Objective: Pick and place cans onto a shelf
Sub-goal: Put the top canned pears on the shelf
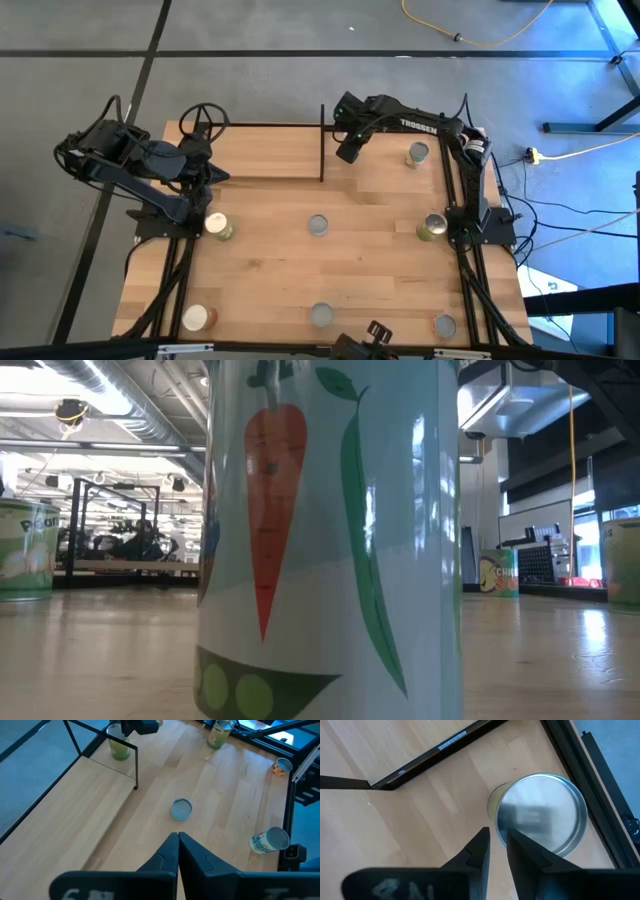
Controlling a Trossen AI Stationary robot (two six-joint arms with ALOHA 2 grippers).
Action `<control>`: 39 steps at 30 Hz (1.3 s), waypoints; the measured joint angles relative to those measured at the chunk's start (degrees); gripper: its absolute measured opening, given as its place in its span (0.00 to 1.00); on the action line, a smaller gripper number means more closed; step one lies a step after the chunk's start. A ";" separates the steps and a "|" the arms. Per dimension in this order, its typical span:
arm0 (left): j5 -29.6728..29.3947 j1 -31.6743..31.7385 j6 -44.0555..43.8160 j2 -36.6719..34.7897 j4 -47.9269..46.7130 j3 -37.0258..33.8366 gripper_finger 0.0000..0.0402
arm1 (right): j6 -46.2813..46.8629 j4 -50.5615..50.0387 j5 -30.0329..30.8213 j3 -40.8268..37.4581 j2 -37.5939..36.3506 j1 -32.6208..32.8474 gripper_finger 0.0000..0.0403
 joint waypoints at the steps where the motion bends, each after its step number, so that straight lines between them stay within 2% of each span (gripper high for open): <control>1: 0.00 0.01 0.00 0.00 0.00 0.00 0.00 | 0.54 -0.08 -0.03 -0.01 0.35 0.00 0.17; 12: 0.00 0.02 0.02 0.00 0.01 0.00 0.00 | -0.18 -0.01 0.93 0.04 2.15 -0.04 0.16; 15: 0.02 0.02 0.00 0.00 0.01 0.00 0.00 | 0.04 -0.01 1.00 0.04 2.17 -0.11 0.12; 18: 0.01 0.02 0.00 0.00 0.01 0.02 0.00 | 1.09 0.24 1.39 0.04 2.17 -0.19 0.03; 25: 0.02 0.00 0.02 0.02 0.01 0.00 0.00 | 1.08 -0.27 3.77 0.26 2.19 -0.22 0.01; 32: 0.00 0.02 0.02 0.02 0.01 0.01 0.00 | 0.34 -6.43 4.33 4.22 2.38 0.11 0.00; 39: 0.01 0.02 0.02 0.02 0.01 0.01 0.00 | -1.67 -14.32 10.46 10.32 2.35 2.63 0.00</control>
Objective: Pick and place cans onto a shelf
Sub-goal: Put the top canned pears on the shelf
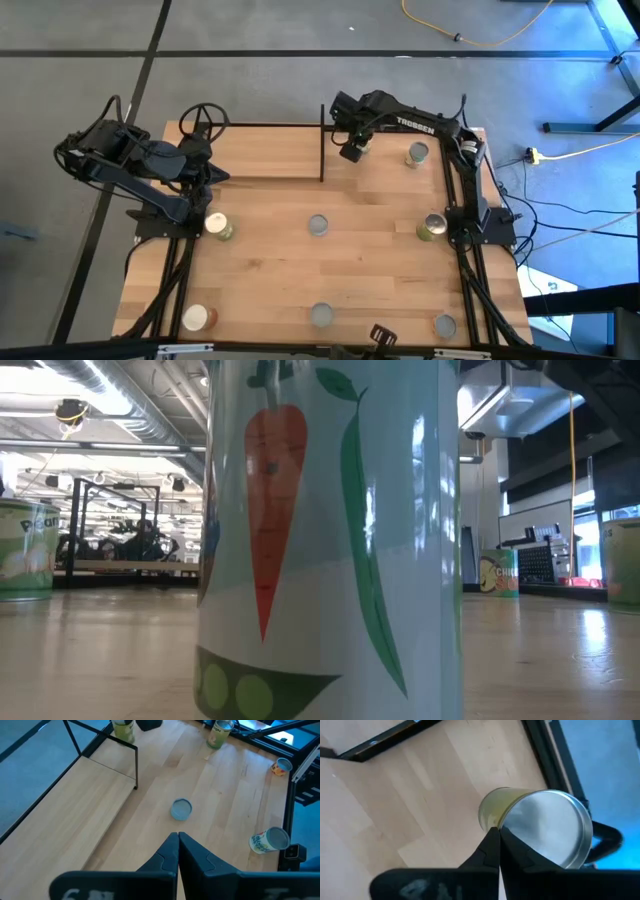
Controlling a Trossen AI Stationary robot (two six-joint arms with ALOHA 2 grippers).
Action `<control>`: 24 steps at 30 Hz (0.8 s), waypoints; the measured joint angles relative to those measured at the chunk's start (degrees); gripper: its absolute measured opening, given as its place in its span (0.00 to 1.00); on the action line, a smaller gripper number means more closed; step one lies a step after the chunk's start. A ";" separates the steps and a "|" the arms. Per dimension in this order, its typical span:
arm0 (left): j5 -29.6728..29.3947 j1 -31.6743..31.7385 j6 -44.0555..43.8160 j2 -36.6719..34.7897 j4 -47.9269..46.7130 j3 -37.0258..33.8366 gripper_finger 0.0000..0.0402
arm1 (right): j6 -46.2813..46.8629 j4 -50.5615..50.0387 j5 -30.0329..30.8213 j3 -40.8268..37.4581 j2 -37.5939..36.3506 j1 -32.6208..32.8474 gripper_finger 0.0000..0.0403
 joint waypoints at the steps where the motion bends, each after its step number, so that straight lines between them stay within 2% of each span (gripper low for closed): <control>1: 0.01 -0.02 0.00 -0.02 0.00 0.00 0.00 | -0.03 -1.12 0.54 1.15 0.00 0.39 0.00; 9: 0.02 0.00 -0.11 0.00 0.03 -0.01 0.00 | -1.73 -10.12 1.72 13.39 -0.11 3.33 0.00; 16: 0.02 -0.01 -0.22 -0.01 0.02 -0.01 0.00 | -1.49 -19.20 8.07 26.15 -0.20 5.62 0.00; 24: 0.02 -0.01 -0.24 0.00 0.02 -0.01 0.00 | -2.07 -17.52 9.17 26.67 -3.32 8.34 0.00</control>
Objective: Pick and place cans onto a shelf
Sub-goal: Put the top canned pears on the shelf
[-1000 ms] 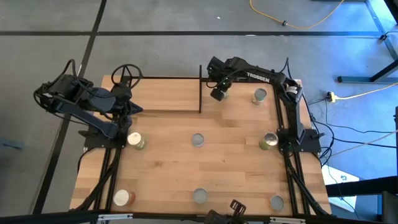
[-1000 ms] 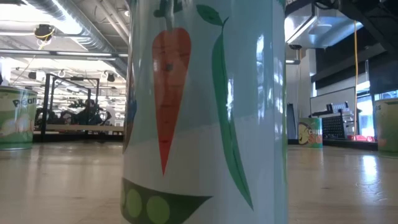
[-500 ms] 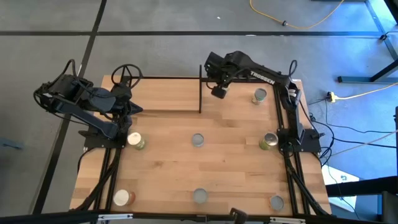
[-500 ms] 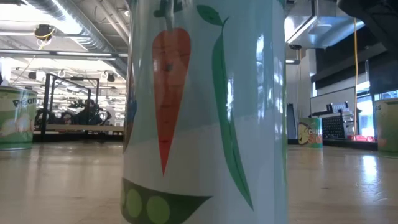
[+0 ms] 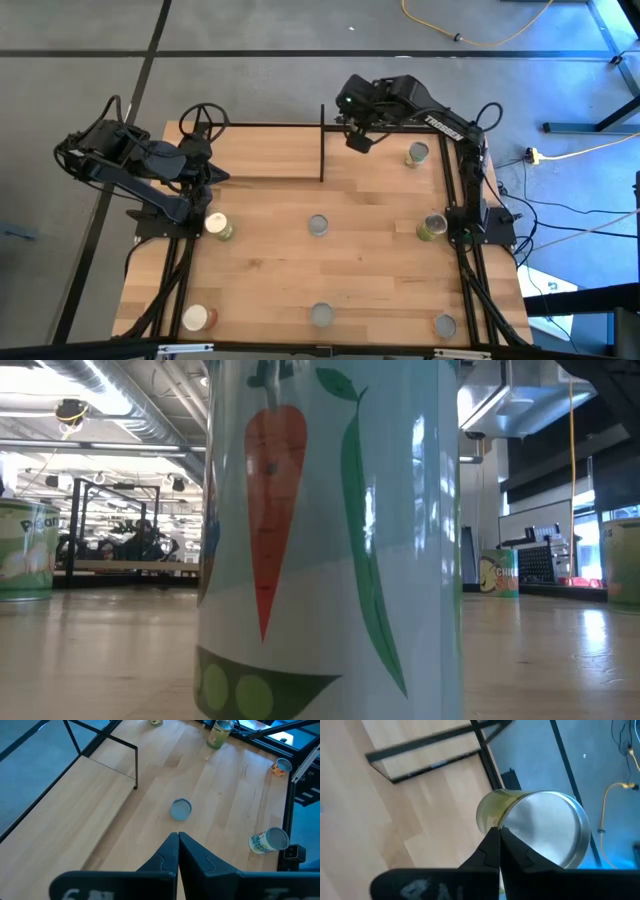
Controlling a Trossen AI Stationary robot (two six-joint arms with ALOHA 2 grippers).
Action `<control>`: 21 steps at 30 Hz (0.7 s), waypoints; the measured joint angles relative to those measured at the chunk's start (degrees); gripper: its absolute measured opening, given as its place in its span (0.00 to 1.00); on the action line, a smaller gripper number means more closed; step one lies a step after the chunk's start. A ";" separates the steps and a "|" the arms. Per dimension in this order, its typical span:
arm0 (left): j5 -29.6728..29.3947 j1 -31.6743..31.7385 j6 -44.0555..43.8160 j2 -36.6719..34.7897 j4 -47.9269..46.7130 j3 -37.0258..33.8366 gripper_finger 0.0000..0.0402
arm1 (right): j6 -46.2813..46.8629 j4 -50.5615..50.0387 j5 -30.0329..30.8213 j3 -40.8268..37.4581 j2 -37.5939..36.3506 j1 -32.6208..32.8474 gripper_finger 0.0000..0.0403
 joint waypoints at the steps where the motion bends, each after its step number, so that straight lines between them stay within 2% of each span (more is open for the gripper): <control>1: 0.00 0.00 -0.01 0.00 0.00 0.00 0.00 | -0.71 1.19 -0.29 -0.07 -0.20 0.36 0.00; 6: 0.00 0.01 -0.02 0.00 -0.04 0.00 0.00 | -3.04 7.41 -1.61 0.06 -0.79 3.49 0.00; 11: -0.01 -0.01 -0.68 0.00 -0.02 0.00 0.00 | -5.93 16.38 -8.16 0.06 -0.79 6.35 0.00; 14: -0.02 -0.01 -1.64 0.00 -0.02 0.00 0.00 | -7.58 21.90 -9.81 0.06 -0.79 7.66 0.00; 21: -0.02 -0.01 -3.01 0.00 -0.02 0.00 0.00 | -8.64 29.96 -17.38 0.08 0.58 8.02 0.00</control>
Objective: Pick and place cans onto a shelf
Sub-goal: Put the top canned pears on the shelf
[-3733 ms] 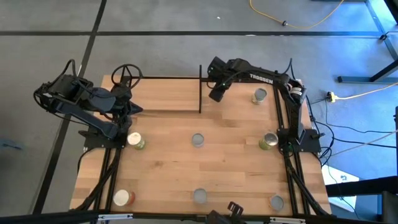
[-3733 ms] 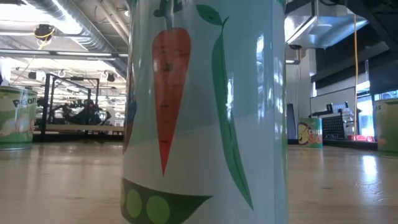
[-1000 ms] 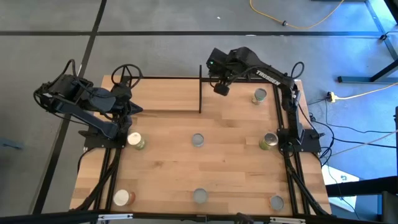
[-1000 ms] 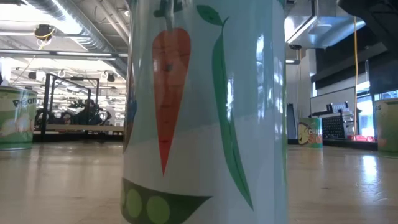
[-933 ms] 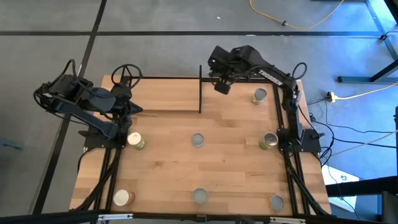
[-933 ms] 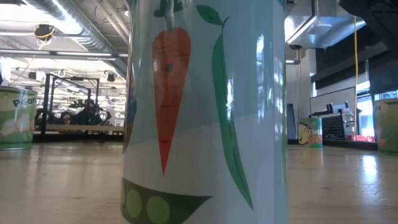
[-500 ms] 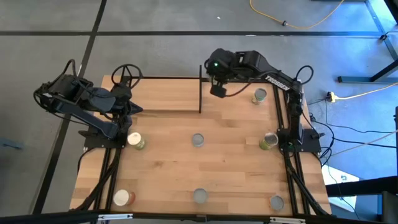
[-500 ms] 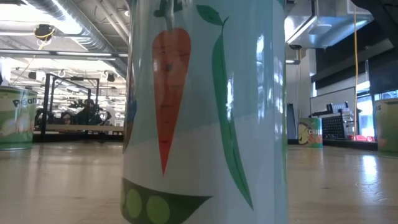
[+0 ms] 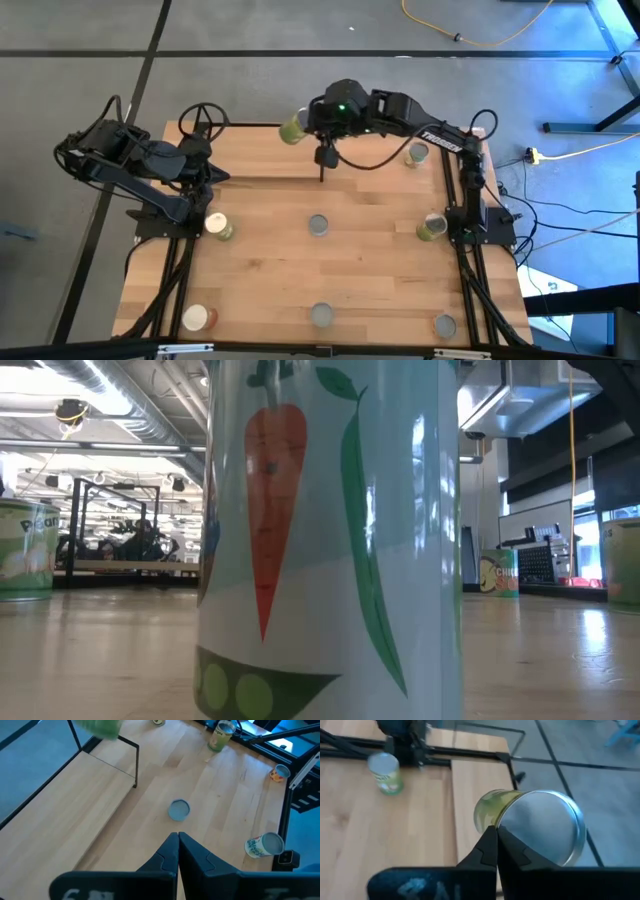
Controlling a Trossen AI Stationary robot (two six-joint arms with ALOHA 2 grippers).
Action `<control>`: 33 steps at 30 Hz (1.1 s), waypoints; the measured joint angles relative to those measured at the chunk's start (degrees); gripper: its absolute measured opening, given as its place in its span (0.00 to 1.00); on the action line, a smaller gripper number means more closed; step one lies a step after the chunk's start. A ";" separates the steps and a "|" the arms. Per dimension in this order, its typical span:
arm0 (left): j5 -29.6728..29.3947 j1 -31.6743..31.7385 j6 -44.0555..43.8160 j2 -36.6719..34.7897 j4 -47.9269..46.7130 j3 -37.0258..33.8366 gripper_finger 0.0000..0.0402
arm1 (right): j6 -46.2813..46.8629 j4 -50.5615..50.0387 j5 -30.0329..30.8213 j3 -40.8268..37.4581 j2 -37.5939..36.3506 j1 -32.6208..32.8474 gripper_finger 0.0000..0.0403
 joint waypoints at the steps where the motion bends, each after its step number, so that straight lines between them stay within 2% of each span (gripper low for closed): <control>1: 0.01 0.01 -0.01 0.00 0.00 0.00 0.00 | 0.00 0.65 -0.72 0.00 0.70 0.00 0.00; 20: 0.00 0.02 -0.03 0.00 0.00 0.00 0.00 | 3.04 4.29 -1.54 -0.09 16.43 -2.67 0.00; 33: -0.01 0.01 -0.01 0.00 0.00 0.00 0.00 | 3.04 3.14 -2.03 -0.07 20.34 -3.05 0.00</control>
